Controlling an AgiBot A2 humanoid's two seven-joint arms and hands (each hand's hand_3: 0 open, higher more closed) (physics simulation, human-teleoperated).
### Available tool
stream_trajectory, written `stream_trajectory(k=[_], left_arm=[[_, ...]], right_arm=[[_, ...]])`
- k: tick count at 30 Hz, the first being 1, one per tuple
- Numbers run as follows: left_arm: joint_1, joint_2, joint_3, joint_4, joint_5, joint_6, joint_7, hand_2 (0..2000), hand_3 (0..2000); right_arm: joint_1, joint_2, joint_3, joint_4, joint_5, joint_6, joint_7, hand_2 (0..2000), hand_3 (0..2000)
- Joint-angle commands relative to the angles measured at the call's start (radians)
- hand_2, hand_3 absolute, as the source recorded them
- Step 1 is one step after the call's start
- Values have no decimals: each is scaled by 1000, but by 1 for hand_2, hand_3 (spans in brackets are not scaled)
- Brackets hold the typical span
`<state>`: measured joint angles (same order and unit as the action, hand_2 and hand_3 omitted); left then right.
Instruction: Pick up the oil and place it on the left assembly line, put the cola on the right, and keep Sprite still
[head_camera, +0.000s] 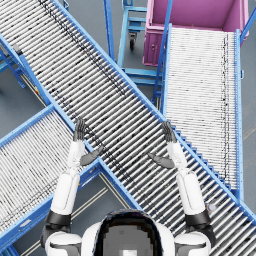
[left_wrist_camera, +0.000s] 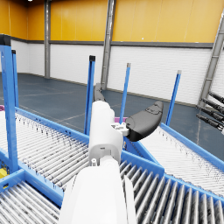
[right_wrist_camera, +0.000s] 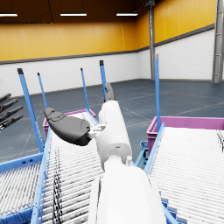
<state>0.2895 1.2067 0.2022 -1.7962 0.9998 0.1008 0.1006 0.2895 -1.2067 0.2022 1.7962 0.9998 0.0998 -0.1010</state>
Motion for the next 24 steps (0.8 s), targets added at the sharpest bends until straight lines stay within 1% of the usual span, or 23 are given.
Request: stream_trajectory(k=[1, 15, 16, 17, 18, 20, 24], left_arm=[[0, 0, 0, 0, 0, 0, 0, 0, 0], [0, 0, 0, 0, 0, 0, 0, 0, 0], [2, 1, 30, 17, 0, 0, 0, 0, 0], [4, 5, 24, 21, 0, -29, -28, 0, 0], [20, 17, 10, 35, 0, -49, -49, 0, 0], [37, 31, -27, 61, 0, -74, -74, 0, 0], [68, 56, -49, 56, 0, -94, -94, 0, 0]], right_arm=[[0, 0, 0, 0, 0, 0, 0, 0, 0], [0, 0, 0, 0, 0, 0, 0, 0, 0], [0, 0, 0, 0, 0, 0, 0, 0, 0], [2, -1, 30, -17, 0, 0, 0, 0, 0], [6, -6, 20, -26, 0, -28, 29, 0, 0], [18, -20, 4, -35, 0, -63, 64, 0, 0], [46, -46, -19, -32, 0, -90, 91, 0, 0]])
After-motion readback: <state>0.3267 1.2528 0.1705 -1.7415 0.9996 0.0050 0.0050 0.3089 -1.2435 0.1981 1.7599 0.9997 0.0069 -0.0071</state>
